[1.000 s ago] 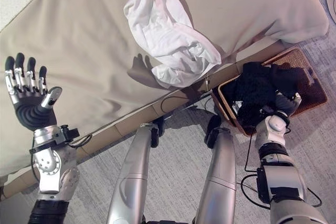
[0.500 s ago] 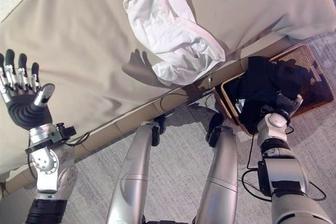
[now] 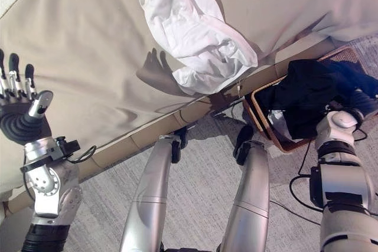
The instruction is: Pick up clothes into the bucket
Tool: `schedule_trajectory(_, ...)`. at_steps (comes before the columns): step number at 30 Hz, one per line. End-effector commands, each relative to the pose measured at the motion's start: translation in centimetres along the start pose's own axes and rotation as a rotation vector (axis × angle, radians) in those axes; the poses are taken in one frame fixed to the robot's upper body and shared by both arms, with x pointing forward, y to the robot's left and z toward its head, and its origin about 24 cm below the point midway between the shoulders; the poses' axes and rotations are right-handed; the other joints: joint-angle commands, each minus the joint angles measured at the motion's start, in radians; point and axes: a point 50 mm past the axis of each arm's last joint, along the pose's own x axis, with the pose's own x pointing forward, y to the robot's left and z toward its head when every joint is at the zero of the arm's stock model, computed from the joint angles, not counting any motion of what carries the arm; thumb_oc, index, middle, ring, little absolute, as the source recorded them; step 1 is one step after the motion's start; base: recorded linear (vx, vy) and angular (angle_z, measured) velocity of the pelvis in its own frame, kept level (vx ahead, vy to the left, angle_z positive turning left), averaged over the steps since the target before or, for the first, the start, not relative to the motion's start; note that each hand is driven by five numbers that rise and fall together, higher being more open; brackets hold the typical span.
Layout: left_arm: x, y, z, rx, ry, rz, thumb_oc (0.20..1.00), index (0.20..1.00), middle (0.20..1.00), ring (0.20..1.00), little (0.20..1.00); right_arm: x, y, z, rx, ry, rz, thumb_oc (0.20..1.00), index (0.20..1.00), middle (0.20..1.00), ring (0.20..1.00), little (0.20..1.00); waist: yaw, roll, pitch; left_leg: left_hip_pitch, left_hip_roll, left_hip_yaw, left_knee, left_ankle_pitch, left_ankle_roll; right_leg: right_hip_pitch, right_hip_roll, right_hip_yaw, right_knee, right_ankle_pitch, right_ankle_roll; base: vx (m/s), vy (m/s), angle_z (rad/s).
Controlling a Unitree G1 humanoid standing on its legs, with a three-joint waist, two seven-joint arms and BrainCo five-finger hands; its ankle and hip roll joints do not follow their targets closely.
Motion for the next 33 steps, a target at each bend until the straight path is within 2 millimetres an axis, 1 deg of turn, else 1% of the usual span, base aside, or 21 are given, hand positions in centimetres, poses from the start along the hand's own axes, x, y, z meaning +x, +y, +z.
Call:
schedule_trajectory(1, -1.1, 0.8, 1.6, -0.015, -0.065, 0.040, 1.000, 1.000, 1.000, 1.000, 1.000, 1.0, -2.6, -0.4, -0.089, 0.002, -0.114, 0.834, 0.834, 0.834, 0.834, 0.834, -0.015, 0.024, -0.128, -0.047, -0.011, 0.009, -0.006, -0.013, 0.016, -0.007, 0.017, 0.069, -0.081, 0.079, 0.045, 0.00, 0.000, 0.00)
schedule_trajectory(2, -1.0, 0.8, 1.7, -0.015, -0.065, 0.040, 1.000, 1.000, 1.000, 1.000, 1.000, 1.0, -2.6, -0.4, -0.089, 0.002, -0.113, 1.000, 1.000, 1.000, 1.000, 1.000, -0.016, 0.024, -0.127, -0.047, -0.011, 0.009, -0.006, -0.013, 0.016, -0.007, 0.017, 0.069, -0.081, 0.079, 0.045, 0.00, 0.000, 0.00)
schedule_trajectory(5, -1.1, 0.8, 1.6, -0.019, -0.057, 0.044, 1.000, 1.000, 1.000, 1.000, 1.000, 0.7, -2.4, -1.1, -0.095, 0.050, -0.128, 1.000, 1.000, 1.000, 1.000, 1.000, -0.015, 0.024, -0.133, -0.044, -0.008, 0.010, -0.010, -0.012, 0.016, -0.004, 0.017, 0.066, -0.084, 0.080, 0.044, 0.00, 0.000, 0.00)
schedule_trajectory(8, -0.9, 0.9, 1.6, -0.021, -0.054, 0.049, 1.000, 1.000, 1.000, 1.000, 1.000, 0.1, -2.3, -2.4, -0.084, 0.111, -0.137, 1.000, 1.000, 1.000, 1.000, 1.000, -0.017, 0.023, -0.141, -0.038, -0.004, 0.011, -0.020, -0.010, 0.016, 0.003, 0.017, 0.065, -0.095, 0.083, 0.045, 0.00, 0.000, 0.00)
schedule_trajectory(12, -0.8, 1.0, 1.6, -0.022, -0.054, 0.048, 1.000, 1.000, 1.000, 1.000, 1.000, -0.2, -2.4, -3.2, -0.056, 0.145, -0.151, 1.000, 1.000, 1.000, 1.000, 1.000, -0.017, 0.022, -0.146, -0.018, 0.000, 0.010, -0.049, -0.003, 0.017, 0.020, 0.015, 0.058, -0.118, 0.092, 0.048, 0.00, 0.000, 0.00)
schedule_trajectory(14, -0.8, 1.0, 1.4, -0.020, -0.050, 0.046, 1.000, 1.000, 1.000, 1.000, 1.000, -0.3, -2.4, -3.2, -0.030, 0.150, -0.166, 1.000, 1.000, 1.000, 1.000, 1.000, -0.019, 0.015, -0.153, 0.012, 0.011, 0.015, -0.098, 0.008, 0.019, 0.050, 0.015, 0.047, -0.163, 0.108, 0.056, -0.01, 0.014, -0.02)
schedule_trajectory(15, -0.7, 1.0, 1.3, -0.020, -0.050, 0.046, 1.000, 1.000, 1.000, 1.000, 1.000, -0.3, -2.4, -3.2, -0.030, 0.150, -0.167, 1.000, 1.000, 1.000, 1.000, 1.000, -0.018, 0.015, -0.152, 0.017, 0.011, 0.014, -0.104, 0.011, 0.019, 0.055, 0.015, 0.046, -0.169, 0.111, 0.057, -0.03, 0.022, -0.04)
schedule_trajectory(17, -0.5, 0.9, 1.2, -0.021, -0.054, 0.042, 1.000, 1.000, 1.000, 1.000, 1.000, -0.3, -2.6, -3.5, -0.010, 0.156, -0.177, 1.000, 1.000, 1.000, 1.000, 1.000, -0.022, 0.008, -0.157, 0.063, 0.020, 0.017, -0.174, 0.028, 0.018, 0.098, 0.013, 0.038, -0.234, 0.130, 0.067, -0.03, 0.019, -0.07)
schedule_trajectory(20, -0.4, 1.0, 1.0, -0.020, -0.053, 0.044, 1.000, 1.000, 1.000, 1.000, 1.000, -0.4, -3.0, -4.1, -0.009, 0.166, -0.176, 1.000, 1.000, 1.000, 1.000, 1.000, -0.023, 0.003, -0.158, 0.110, 0.022, 0.019, -0.236, 0.044, 0.019, 0.142, 0.012, 0.028, -0.287, 0.147, 0.073, -0.02, 0.015, -0.08)
schedule_trajectory(22, -0.2, 1.0, 0.7, -0.013, -0.052, 0.041, 1.000, 1.000, 1.000, 1.000, 1.000, -0.7, -3.7, -5.2, -0.041, 0.189, -0.180, 1.000, 1.000, 1.000, 1.000, 1.000, -0.025, -0.002, -0.170, 0.151, 0.017, 0.016, -0.295, 0.064, 0.018, 0.185, 0.012, 0.019, -0.347, 0.171, 0.082, -0.05, 0.030, -0.04)
schedule_trajectory(23, -0.1, 1.0, 0.6, -0.010, -0.054, 0.045, 1.000, 1.000, 1.000, 1.000, 1.000, -0.8, -4.1, -5.7, -0.042, 0.207, -0.190, 1.000, 1.000, 1.000, 1.000, 1.000, -0.027, -0.003, -0.169, 0.160, 0.016, 0.022, -0.325, 0.100, 0.022, 0.199, 0.007, 0.009, -0.382, 0.207, 0.079, 0.00, 0.000, 0.00)
schedule_trajectory(24, -0.1, 1.0, 0.6, -0.009, -0.053, 0.045, 1.000, 1.000, 1.000, 1.000, 1.000, -0.8, -4.1, -5.8, -0.042, 0.208, -0.190, 1.000, 1.000, 1.000, 1.000, 1.000, -0.027, -0.004, -0.174, 0.175, 0.017, 0.016, -0.327, 0.074, 0.017, 0.213, 0.010, 0.012, -0.379, 0.183, 0.086, -0.07, 0.028, 0.00)
schedule_trajectory(25, -0.1, 1.1, 0.4, 0.000, -0.049, 0.045, 1.000, 1.000, 1.000, 1.000, 1.000, -1.1, -4.7, -6.6, -0.062, 0.232, -0.202, 1.000, 1.000, 1.000, 1.000, 1.000, -0.025, -0.005, -0.176, 0.196, 0.018, 0.020, -0.367, 0.111, 0.021, 0.233, 0.007, 0.000, -0.420, 0.220, 0.084, 0.00, 0.000, 0.00)
schedule_trajectory(26, -0.1, 1.1, 0.4, 0.000, -0.049, 0.045, 1.000, 1.000, 1.000, 1.000, 1.000, -1.1, -4.7, -6.6, -0.062, 0.233, -0.202, 1.000, 1.000, 1.000, 1.000, 1.000, -0.025, -0.005, -0.174, 0.201, 0.018, 0.020, -0.372, 0.114, 0.021, 0.238, 0.007, -0.001, -0.425, 0.223, 0.084, -0.06, 0.024, -0.05)
schedule_trajectory(28, 0.0, 1.0, 0.3, 0.000, -0.051, 0.047, 1.000, 1.000, 1.000, 1.000, 1.000, -1.4, -4.6, -7.0, -0.107, 0.223, -0.180, 1.000, 1.000, 1.000, 1.000, 1.000, -0.025, -0.009, -0.182, 0.244, 0.021, 0.021, -0.423, 0.127, 0.018, 0.282, 0.007, -0.007, -0.482, 0.241, 0.090, 0.03, 0.009, -0.06)
schedule_trajectory(30, 0.0, 1.3, 0.3, 0.016, -0.056, 0.058, 1.000, 1.000, 1.000, 1.000, 1.000, -2.1, -3.8, -7.6, -0.118, 0.199, -0.134, 1.000, 1.000, 1.000, 1.000, 1.000, -0.030, -0.014, -0.186, 0.310, 0.026, 0.025, -0.490, 0.146, 0.017, 0.346, 0.011, -0.020, -0.549, 0.267, 0.096, 0.04, 0.017, -0.08)
schedule_trajectory(31, 0.0, 1.3, 0.3, 0.017, -0.056, 0.058, 1.000, 1.000, 1.000, 1.000, 1.000, -2.2, -3.8, -7.7, -0.119, 0.200, -0.135, 1.000, 1.000, 1.000, 1.000, 1.000, -0.030, -0.015, -0.182, 0.320, 0.026, 0.025, -0.497, 0.149, 0.017, 0.357, 0.012, -0.022, -0.556, 0.270, 0.096, 0.04, 0.021, -0.05)
schedule_trajectory(32, -0.1, 1.5, 0.2, 0.027, -0.056, 0.071, 1.000, 1.000, 1.000, 1.000, 1.000, -3.1, -2.1, -7.6, -0.125, 0.139, -0.045, 1.000, 1.000, 1.000, 1.000, 1.000, -0.035, -0.020, -0.182, 0.350, 0.028, 0.026, -0.524, 0.157, 0.016, 0.386, 0.016, -0.023, -0.589, 0.283, 0.098, 0.03, 0.013, -0.06)
schedule_trajectory(33, 0.0, 1.6, 0.1, 0.044, -0.062, 0.076, 1.000, 1.000, 1.000, 1.000, 1.000, -3.8, -1.4, -7.7, -0.140, 0.098, 0.015, 1.000, 1.000, 1.000, 1.000, 1.000, -0.042, -0.023, -0.179, 0.366, 0.029, 0.025, -0.535, 0.161, 0.014, 0.407, 0.017, -0.025, -0.605, 0.287, 0.100, 0.03, 0.013, -0.04)
